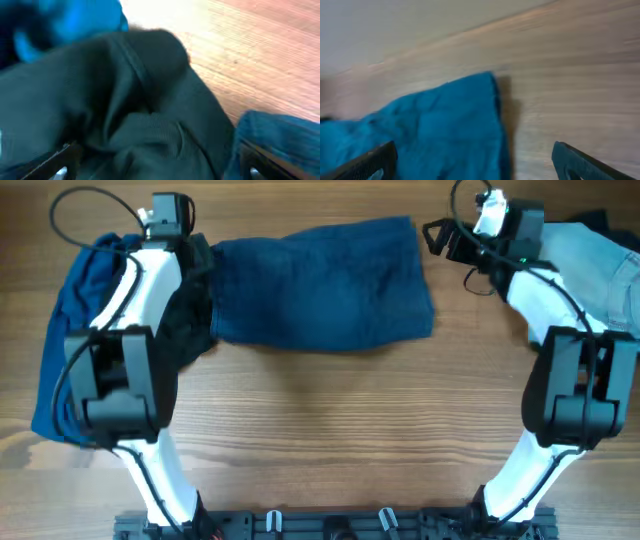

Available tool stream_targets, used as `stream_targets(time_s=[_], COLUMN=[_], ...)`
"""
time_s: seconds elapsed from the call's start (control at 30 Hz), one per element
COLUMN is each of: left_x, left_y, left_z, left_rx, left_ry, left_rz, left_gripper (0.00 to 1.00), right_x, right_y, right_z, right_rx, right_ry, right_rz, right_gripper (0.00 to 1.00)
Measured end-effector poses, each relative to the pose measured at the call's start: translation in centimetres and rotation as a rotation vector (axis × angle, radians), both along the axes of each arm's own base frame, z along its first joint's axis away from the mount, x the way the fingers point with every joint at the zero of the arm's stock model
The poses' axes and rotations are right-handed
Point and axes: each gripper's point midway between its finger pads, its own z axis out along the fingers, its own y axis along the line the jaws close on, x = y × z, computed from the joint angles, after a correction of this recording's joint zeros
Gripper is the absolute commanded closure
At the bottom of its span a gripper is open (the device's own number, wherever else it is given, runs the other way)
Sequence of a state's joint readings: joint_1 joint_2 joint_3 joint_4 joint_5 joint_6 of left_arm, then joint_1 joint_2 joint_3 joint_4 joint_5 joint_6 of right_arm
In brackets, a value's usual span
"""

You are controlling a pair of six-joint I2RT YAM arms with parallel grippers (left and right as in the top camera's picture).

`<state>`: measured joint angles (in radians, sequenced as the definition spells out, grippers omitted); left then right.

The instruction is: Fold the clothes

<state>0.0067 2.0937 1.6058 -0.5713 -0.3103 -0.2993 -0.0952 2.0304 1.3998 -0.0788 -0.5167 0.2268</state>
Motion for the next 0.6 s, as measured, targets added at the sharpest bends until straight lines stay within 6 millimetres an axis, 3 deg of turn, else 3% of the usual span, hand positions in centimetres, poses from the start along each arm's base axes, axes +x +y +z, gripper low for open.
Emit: stream_targets(time_s=[0.2, 0.33, 0.43, 0.6], left_x=[-0.5, -1.4, -2.5, -5.2], left_y=[-0.5, -2.5, -4.7, -9.0], left_z=[4.7, 7.3, 7.6, 6.2], left_rx=[-0.023, -0.115, -0.188, -0.274], left_ry=[-0.07, -0.094, -0.059, 0.066], left_rz=[-0.025, -0.087, -0.143, -0.233], left_gripper=[0.0, 0.0, 0.0, 0.01], right_x=[-1.5, -2.7, -3.8, -5.1], right_y=[2.5, 3.8, 3.8, 3.6], right_z=[1.0, 0.6, -0.3, -1.9], right_rx=[-0.042, -0.066, -0.068, -0.067], right_ry=[0.052, 0.084, 0.141, 0.213], right_rz=[0.165, 0.234, 0.247, 0.263], right_gripper=[0.0, 0.0, 0.02, 0.13])
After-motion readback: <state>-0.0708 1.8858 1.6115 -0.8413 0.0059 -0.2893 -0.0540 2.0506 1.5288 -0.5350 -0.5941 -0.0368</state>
